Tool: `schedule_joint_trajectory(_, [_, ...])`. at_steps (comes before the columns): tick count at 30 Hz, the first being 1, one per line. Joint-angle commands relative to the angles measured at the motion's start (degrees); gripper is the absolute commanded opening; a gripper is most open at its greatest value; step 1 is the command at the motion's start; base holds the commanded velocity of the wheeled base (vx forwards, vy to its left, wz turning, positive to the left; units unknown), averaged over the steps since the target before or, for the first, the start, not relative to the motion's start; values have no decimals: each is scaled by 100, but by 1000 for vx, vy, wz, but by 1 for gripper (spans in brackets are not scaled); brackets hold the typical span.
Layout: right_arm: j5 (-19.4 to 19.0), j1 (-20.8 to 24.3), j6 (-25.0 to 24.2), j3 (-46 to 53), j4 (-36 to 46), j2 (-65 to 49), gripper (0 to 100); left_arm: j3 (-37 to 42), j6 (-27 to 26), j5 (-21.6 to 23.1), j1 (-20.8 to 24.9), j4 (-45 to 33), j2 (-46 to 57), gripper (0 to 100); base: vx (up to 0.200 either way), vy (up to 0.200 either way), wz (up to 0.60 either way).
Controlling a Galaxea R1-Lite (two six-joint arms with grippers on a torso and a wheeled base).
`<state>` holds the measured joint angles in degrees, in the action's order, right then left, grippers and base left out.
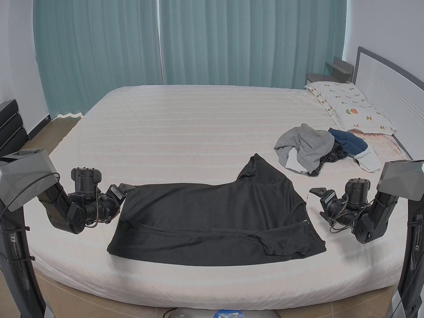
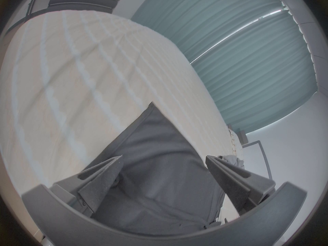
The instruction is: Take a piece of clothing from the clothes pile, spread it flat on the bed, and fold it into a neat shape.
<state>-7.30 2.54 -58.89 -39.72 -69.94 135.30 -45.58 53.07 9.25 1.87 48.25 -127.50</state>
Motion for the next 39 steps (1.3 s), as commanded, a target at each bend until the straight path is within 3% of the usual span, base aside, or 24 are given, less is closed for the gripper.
schedule_joint_trajectory(1, [-87,10,-43,52,-11,58,100,-548,-42,-29,-116,-26,-64,100,0,0,0])
schedule_joint_trajectory(5, [-87,36,-26,87,-11,101,100,-1665,-393,-134,-239,-501,-477,100,0,0,0])
schedule_joint_trajectory(12, [-70,89,-26,122,-11,101,100,-3124,-508,-161,-292,-1046,-1444,100,0,0,0])
schedule_joint_trajectory(16, [-34,124,1,131,-20,154,100,-3853,-736,-512,-283,-1142,-2033,100,0,0,0])
schedule_joint_trajectory(23, [-26,124,36,140,-20,163,100,-4055,-1422,-521,-292,-1151,-2385,100,0,0,0])
schedule_joint_trajectory(39, [-17,160,45,140,-11,181,100,-4099,-1457,-495,-125,-1098,-2552,100,0,0,0])
